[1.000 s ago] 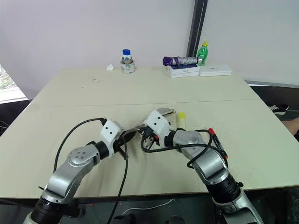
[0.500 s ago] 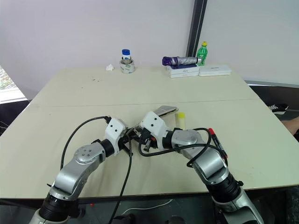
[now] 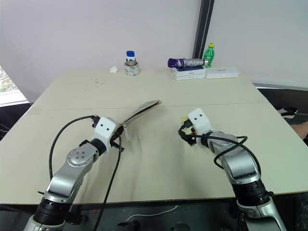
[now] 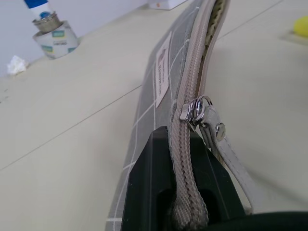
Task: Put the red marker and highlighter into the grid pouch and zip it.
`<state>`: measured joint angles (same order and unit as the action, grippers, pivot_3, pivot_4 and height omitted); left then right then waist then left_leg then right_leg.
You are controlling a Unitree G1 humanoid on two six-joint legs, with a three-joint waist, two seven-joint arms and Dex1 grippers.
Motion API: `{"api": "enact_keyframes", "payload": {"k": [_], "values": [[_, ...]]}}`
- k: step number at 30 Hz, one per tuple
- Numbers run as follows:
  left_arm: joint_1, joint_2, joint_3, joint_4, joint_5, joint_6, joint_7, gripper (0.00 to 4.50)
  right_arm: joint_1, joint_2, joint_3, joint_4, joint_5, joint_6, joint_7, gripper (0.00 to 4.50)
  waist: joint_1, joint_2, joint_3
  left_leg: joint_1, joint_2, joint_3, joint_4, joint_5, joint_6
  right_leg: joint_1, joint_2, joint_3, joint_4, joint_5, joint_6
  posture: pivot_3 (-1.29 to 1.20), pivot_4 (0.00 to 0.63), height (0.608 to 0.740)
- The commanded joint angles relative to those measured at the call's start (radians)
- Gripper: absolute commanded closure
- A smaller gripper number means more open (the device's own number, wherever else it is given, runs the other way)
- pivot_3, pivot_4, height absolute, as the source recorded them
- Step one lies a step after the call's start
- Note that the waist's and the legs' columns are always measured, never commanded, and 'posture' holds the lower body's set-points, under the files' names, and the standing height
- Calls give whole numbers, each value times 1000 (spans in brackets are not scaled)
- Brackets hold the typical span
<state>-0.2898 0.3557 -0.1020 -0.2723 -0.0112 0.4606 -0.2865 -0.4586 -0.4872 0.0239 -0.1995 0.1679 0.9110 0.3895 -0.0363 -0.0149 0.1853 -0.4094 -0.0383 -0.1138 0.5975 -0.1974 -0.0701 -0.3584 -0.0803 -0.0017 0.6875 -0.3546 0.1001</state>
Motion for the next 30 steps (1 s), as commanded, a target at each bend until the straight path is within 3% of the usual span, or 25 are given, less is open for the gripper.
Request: {"api": "enact_keyframes", "payload": {"k": [1, 9, 12, 16, 21, 25, 30], "values": [[-14, -14, 13, 4, 18, -38, 21, 4500, -30, 44, -30, 49, -14, -2, -61, 935, -3, 0, 0, 0, 0, 0, 0, 0, 0, 0, 0, 0, 0, 0, 0, 0, 150, 737], [0, -43, -13, 7, 42, -53, 24, 4500, -49, 118, -66, 131, -14, 26, -139, 935, 1, 0, 0, 0, 0, 0, 0, 0, 0, 0, 0, 0, 0, 0, 0, 0, 150, 737], [5, -50, -18, 6, 39, -58, 14, 4500, -47, 117, -69, 137, -15, 25, -154, 1683, 1, 0, 0, 0, 0, 0, 0, 0, 0, 0, 0, 0, 0, 0, 0, 0, 150, 737], [7, -51, -23, 6, 37, -61, -4, 4500, -45, 100, -60, 110, -14, 14, -148, 3650, 4, 0, 0, 0, 0, 0, 0, 0, 0, 0, 0, 0, 0, 0, 0, 0, 150, 737], [-8, -49, -37, 29, 45, -71, -22, 4500, -42, -54, 23, -1, -50, -96, -14, 3628, 13, 1, 0, 0, -1, 0, 0, 0, 0, 0, 0, 0, 0, 0, 0, 0, 150, 737], [-38, -58, -59, 71, 58, -90, -30, 4500, -36, -158, -27, -149, 79, -86, 165, 3628, 17, 0, 0, -1, 0, 1, 0, 0, 0, 0, 1, 0, -1, 0, 0, 0, 150, 737], [-66, -79, -71, 111, 58, -112, -36, 4500, -27, -206, -46, -246, 160, -11, 237, 3628, 23, 0, 1, -1, 0, 0, 0, 0, 0, 1, 0, -1, -2, 0, 0, 0, 150, 737]]}}
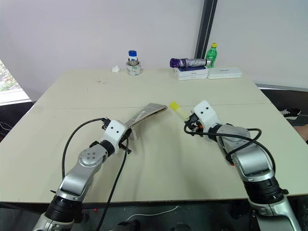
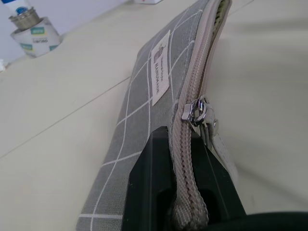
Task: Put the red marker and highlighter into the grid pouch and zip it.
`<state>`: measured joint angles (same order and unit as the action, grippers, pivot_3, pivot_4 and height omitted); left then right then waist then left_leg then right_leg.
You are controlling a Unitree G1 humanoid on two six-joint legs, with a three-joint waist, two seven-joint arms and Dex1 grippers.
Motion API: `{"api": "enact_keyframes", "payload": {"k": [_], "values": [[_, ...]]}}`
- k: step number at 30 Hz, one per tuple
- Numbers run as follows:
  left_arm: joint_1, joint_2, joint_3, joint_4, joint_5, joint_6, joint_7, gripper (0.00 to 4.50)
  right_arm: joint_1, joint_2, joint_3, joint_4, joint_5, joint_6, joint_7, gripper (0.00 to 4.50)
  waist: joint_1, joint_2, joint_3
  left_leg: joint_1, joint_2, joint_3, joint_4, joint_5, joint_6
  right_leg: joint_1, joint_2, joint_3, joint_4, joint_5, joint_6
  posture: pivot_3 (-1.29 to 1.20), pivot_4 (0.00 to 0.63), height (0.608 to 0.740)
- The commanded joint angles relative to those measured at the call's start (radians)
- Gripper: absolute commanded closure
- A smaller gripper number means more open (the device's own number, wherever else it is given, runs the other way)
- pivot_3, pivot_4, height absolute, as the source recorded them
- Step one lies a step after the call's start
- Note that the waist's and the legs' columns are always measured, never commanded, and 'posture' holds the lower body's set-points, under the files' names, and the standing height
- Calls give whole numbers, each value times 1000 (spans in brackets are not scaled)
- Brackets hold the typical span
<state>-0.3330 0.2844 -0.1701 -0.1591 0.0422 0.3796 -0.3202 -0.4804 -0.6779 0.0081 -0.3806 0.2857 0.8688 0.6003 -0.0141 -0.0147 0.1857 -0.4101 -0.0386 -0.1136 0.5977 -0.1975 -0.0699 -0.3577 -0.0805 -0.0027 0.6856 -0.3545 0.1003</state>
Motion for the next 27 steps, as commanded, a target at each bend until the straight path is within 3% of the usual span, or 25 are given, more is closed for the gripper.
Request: {"api": "enact_keyframes", "payload": {"k": [1, 11, 27], "values": [[-26, -11, -5, 2, 5, -38, -7, 4500, -7, -10, -27, -73, 53, 44, 24, 3628, 1, 0, 0, 0, 0, 0, 0, 0, 0, 0, 0, 0, 0, 0, 0, 0, 150, 737], [-24, -31, -14, -11, 3, -56, -22, 4500, -17, 34, 15, -34, 48, 60, -21, 3628, 1, 0, 0, 0, 0, 0, 0, 0, 0, 0, 0, 0, 0, 0, 0, 0, 150, 737], [-1, -22, -36, -52, 14, -61, -57, 4500, -9, 11, 53, 32, 6, 29, -14, 3628, 1, 0, 0, 0, 0, 0, 0, 0, 0, 0, 0, 0, -1, 0, 0, 0, 150, 737]]}}
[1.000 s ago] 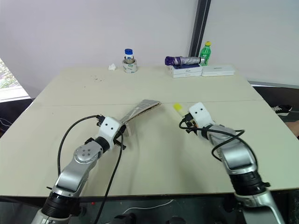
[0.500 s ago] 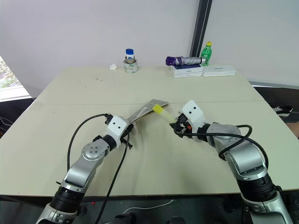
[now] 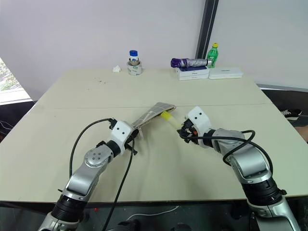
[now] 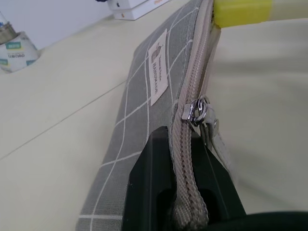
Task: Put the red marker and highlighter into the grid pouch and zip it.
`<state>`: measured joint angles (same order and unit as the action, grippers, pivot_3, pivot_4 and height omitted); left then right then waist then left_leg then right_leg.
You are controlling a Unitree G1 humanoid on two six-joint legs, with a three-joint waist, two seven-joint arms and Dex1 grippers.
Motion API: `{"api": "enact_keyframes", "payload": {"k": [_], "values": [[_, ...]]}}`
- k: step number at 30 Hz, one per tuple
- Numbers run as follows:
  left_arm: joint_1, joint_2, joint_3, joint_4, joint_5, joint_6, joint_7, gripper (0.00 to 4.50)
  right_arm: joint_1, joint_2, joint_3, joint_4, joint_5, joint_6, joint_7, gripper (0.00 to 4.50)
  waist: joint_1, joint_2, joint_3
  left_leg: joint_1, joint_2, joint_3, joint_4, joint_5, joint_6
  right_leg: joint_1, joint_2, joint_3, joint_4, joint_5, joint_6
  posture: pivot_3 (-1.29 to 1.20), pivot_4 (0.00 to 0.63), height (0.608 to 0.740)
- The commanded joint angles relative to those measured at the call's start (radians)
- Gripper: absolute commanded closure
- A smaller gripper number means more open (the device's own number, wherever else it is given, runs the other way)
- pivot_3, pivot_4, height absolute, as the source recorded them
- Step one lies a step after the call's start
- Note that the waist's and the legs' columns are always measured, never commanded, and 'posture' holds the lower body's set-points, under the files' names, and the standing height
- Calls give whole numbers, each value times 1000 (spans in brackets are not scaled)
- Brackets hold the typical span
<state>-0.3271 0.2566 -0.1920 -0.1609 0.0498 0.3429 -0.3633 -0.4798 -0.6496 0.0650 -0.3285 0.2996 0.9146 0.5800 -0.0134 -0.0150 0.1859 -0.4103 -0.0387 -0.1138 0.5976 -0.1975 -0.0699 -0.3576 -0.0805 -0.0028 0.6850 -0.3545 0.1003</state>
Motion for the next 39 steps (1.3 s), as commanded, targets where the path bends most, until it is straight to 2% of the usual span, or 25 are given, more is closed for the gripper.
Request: {"api": "enact_keyframes", "payload": {"k": [1, 8, 13, 23, 29, 36, 39], "values": [[-7, 10, -19, -51, 12, -29, -19, 4500, -11, -21, -1, -21, -12, -18, 8, 3628, 0, 0, 0, 0, 0, 0, 0, 0, 0, 0, 0, 0, 0, 0, 0, 0, 150, 737], [-19, 103, -76, -29, 66, -148, -109, 4500, -17, -137, 88, -65, -69, -68, 94, 3628, -1, 0, 0, 0, 0, 0, 0, 0, 0, 0, 0, 0, 0, 0, 0, 0, 150, 737], [-28, 153, -104, -5, 75, -249, -187, 4500, -32, -177, 132, -86, -82, -92, 162, 3628, 0, 0, 0, 0, 0, 0, 0, 0, 0, 0, 0, 0, -1, 0, 0, 0, 150, 737], [-32, 162, -164, 9, 52, -356, -327, 4500, -67, -121, 183, -145, -56, -87, 228, 3628, 0, 0, 0, 0, 0, 0, 0, 0, 0, 0, 0, 0, -1, 0, 0, 0, 150, 737], [-30, 167, -139, 30, 59, -363, -337, 4500, -43, -137, 151, -127, -65, -82, 228, 3628, 0, 0, 0, 0, 0, 0, 0, 0, 0, 0, 0, 0, -1, 0, 0, 0, 150, 737], [-48, 110, -74, 41, 17, -189, -287, 4500, -10, -175, 49, -142, -38, -92, 236, 139, 1, 0, 0, 0, 0, 0, 0, 0, 0, 0, 0, 0, -1, 0, 0, 0, 150, 737], [-63, 73, -50, 43, 3, -94, -249, 4500, 32, -218, -37, -159, -3, -81, 258, 139, 1, 0, 0, 0, 0, -1, 0, 0, 0, 0, 0, -1, -1, 0, 0, 0, 150, 737]]}}
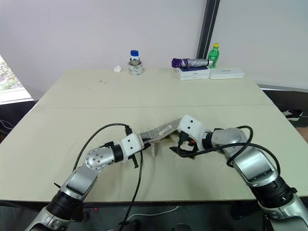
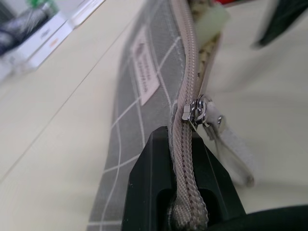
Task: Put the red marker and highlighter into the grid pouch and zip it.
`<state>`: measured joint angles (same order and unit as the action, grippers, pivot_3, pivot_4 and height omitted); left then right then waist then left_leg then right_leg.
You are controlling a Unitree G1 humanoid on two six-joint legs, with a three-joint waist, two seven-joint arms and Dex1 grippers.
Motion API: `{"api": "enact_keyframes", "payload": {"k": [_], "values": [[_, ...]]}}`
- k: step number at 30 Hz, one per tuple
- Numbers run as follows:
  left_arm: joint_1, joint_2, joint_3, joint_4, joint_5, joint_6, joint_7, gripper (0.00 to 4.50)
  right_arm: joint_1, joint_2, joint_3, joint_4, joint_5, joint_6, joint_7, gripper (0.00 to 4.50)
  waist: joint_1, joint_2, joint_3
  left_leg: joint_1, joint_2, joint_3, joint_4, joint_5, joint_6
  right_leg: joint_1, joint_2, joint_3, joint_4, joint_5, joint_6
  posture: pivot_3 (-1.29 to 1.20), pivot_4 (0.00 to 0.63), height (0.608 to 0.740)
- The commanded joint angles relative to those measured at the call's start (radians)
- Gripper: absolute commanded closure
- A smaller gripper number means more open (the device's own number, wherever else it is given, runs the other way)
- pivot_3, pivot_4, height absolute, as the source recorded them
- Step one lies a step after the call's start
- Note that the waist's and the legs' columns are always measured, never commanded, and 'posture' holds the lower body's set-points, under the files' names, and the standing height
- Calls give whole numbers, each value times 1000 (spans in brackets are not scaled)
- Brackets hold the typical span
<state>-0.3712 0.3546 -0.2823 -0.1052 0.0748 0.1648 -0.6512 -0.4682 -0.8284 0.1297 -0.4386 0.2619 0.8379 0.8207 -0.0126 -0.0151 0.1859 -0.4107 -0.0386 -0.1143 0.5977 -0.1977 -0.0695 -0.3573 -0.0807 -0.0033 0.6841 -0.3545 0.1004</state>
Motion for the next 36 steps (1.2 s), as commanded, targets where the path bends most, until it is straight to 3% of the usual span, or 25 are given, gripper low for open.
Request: {"api": "enact_keyframes", "payload": {"k": [1, 5, 9, 20, 23, 29, 36], "values": [[-26, -41, 50, -11, -23, 117, 60, 4500, 39, -57, -136, -53, 44, 12, 19, 139, 0, 0, 0, 0, 0, 0, 0, 0, 0, 0, 0, 0, 0, 0, 0, 0, 150, 737], [-49, -85, 69, -1, -7, 202, 133, 4500, 108, -119, -230, -33, 59, 50, 15, 139, -1, 0, 0, 0, 0, 0, 1, 0, 0, 0, 0, 0, 0, 0, 0, 0, 150, 737], [-80, -152, 79, 15, -2, 260, 219, 4500, 232, -176, -330, 115, -3, 91, -59, 139, 3, -1, 1, 0, 0, 0, 1, 0, 0, 1, 0, -1, 0, 0, 0, 0, 150, 737], [-99, -174, 34, 32, -6, 206, 209, 4500, 392, -66, -457, 110, 44, 247, -173, 139, 2, -1, 0, 0, 0, 1, 2, 0, 0, 1, 1, 0, 0, 0, 1, 0, 150, 737], [-102, -172, 37, 35, -13, 193, 200, 4500, 385, -20, -480, 108, 73, 289, -195, 955, 2, -1, 0, 0, 0, 1, 3, 0, 1, 2, 0, 0, 0, 0, 1, 0, 150, 737], [-85, -157, 48, 22, -29, 169, 175, 4500, 352, -2, -481, 98, 94, 295, -224, 4061, 2, -1, 0, 0, 0, 1, 3, 0, 1, 2, 0, 0, 0, 0, 1, 0, 150, 737], [-85, -122, 79, 29, -74, 134, 131, 4500, 293, -116, -411, -51, 137, 120, -76, 4166, -2, 0, 0, 0, 0, 1, 2, 0, 1, 1, 1, 0, 0, 0, 1, 0, 150, 737]]}}
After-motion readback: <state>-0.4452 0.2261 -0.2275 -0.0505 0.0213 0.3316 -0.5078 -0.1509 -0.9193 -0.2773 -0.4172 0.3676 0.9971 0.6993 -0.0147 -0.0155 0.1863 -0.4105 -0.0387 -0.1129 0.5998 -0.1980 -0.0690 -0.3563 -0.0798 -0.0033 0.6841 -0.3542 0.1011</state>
